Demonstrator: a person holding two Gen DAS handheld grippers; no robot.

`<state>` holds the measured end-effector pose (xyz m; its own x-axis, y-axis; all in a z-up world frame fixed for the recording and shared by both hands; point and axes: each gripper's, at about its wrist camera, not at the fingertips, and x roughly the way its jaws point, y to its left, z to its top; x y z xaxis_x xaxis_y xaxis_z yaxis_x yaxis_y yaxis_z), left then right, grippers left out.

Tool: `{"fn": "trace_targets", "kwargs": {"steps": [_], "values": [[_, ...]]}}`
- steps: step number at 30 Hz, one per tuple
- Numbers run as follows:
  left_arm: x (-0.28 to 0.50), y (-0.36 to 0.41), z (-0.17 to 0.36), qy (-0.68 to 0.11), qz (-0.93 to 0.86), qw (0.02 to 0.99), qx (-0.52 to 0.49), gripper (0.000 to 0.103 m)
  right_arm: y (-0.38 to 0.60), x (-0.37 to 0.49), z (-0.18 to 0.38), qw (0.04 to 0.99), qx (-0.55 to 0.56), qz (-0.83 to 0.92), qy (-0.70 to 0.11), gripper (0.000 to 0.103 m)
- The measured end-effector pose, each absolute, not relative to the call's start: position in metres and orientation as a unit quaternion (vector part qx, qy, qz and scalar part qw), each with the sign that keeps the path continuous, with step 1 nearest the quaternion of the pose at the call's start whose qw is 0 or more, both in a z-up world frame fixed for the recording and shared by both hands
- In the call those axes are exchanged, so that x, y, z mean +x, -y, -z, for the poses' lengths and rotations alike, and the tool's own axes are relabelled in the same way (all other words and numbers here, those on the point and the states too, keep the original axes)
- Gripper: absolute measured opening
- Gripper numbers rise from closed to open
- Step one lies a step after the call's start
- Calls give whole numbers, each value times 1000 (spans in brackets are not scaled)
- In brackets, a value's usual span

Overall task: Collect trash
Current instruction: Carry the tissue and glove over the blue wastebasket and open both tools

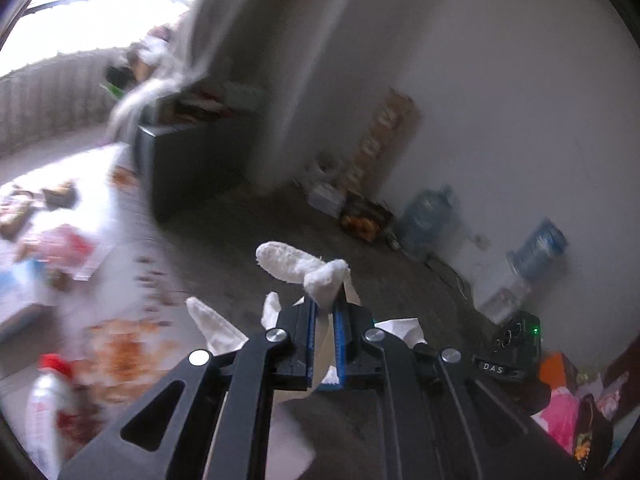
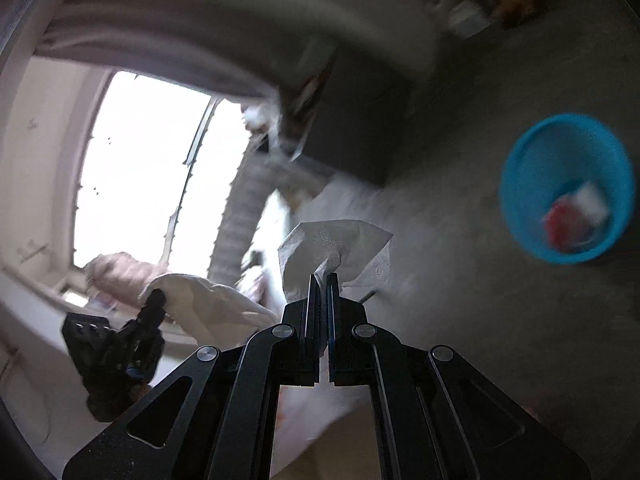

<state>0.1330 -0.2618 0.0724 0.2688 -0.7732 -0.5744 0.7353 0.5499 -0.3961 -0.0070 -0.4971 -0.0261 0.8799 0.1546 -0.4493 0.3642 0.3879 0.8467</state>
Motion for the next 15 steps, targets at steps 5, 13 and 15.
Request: {"fn": "trace_targets", "kwargs": {"steps": [5, 13, 15], "values": [[128, 347, -33, -433, 490, 756, -5, 8, 532, -43, 43, 789, 541, 178, -231, 2], [116, 457, 40, -472, 489, 730, 76, 8, 577, -42, 86, 765, 529, 273, -247, 2], [115, 477, 53, -474, 492, 725, 91, 8, 588, -30, 97, 761, 521, 290, -255, 2]]}}
